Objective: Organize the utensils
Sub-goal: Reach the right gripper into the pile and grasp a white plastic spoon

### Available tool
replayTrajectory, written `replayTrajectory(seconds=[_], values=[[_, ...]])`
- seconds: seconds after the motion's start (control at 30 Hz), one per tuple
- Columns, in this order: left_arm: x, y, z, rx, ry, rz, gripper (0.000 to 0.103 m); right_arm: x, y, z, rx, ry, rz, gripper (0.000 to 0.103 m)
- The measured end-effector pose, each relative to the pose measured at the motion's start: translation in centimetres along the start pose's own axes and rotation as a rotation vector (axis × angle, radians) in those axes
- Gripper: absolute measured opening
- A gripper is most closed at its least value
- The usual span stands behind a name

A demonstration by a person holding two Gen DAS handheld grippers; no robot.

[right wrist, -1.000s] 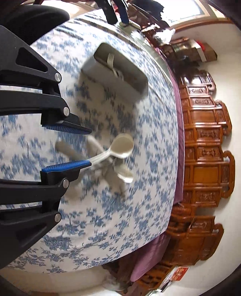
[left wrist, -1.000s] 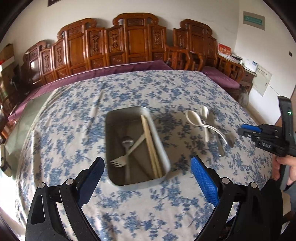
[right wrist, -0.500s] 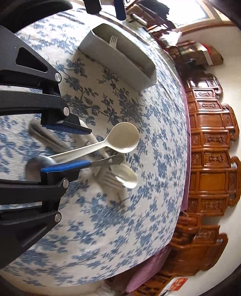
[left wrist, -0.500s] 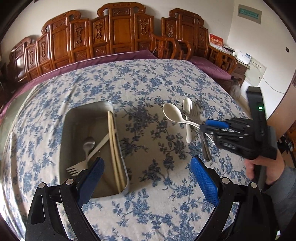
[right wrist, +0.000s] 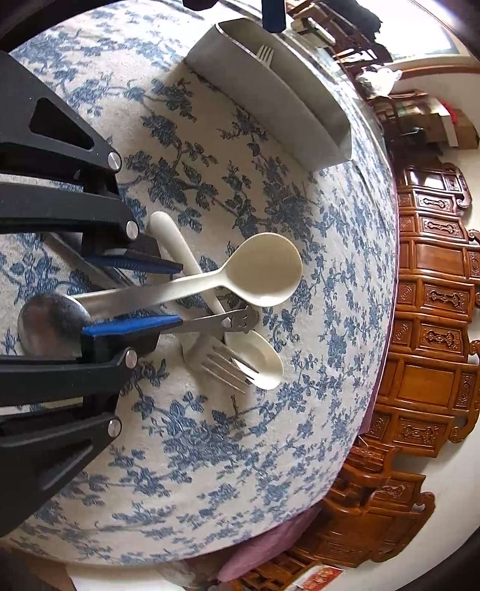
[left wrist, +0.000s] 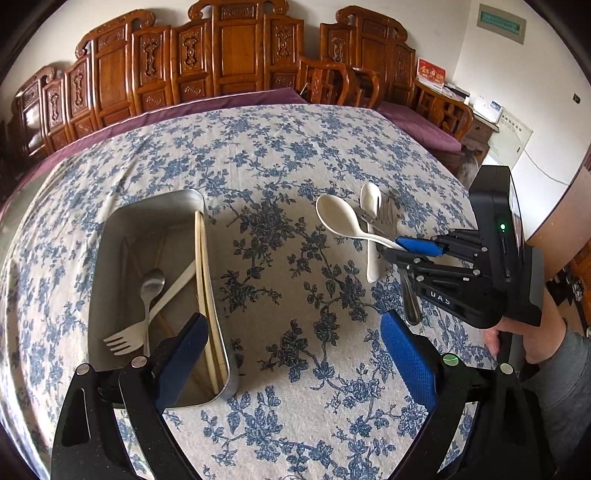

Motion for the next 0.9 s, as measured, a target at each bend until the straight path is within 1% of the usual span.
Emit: replayTrajectory(seconds=[0.1,0.17,0.27,0.47,0.53,0.67,0.77,0.9], values=[[-0.1,-0.4,-0.2,0.005,0.004,-0.002,0.091,0.2,-0.3,-0.1,-0.012,0.000,0.003,0.019],[-0.1,-0.7,-0.3,0.008,0.006,-0.005,0.091,0.2,-0.5,-0.1,-0.017,0.001,0.002,0.009],[0.0,-1.3,-0.4,0.013,0.008,-0.017,0.091,0.2,-1.2,0.3,-0.005,-0.007,-0.026,0.005],[0.3,-2.9,-1.4,0.020,0.014,-0.032,0.091,0.4,-3.8,3.1,0.016,-0.098,-0.111,0.005],[0.4,-3.4,-2.0,0.022,0.018,-0.036,0.091,0.2,-5.0,3.6,0.015,-0.110,-0.142,0.005],[0.7,-4.7,-3.6,0.028,0.035,-0.037,0.091,-0.7,-7.7,3.8,-0.014,-0.103,-0.198,0.005],[1.0,-5.8,-4.7,0.032,0.041,-0.036,0.091,-1.6,-9.4,3.8,-0.018,-0.096,-0.242,0.005],[1.6,-7.6,-5.9,0.036,0.041,-0.043,0.091,-2.5,-11.1,3.8,-0.037,-0.092,-0.272,0.005]])
Point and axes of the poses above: each gripper's, at about its wrist camera, not at the fingertips, and z roughly against the way its jaws point, y to its left, x to its top, the point moved 4 cm from there along -z, roughly the way its jaws point, and after that the axes turned 9 degrees about z, right-handed, at the moved point
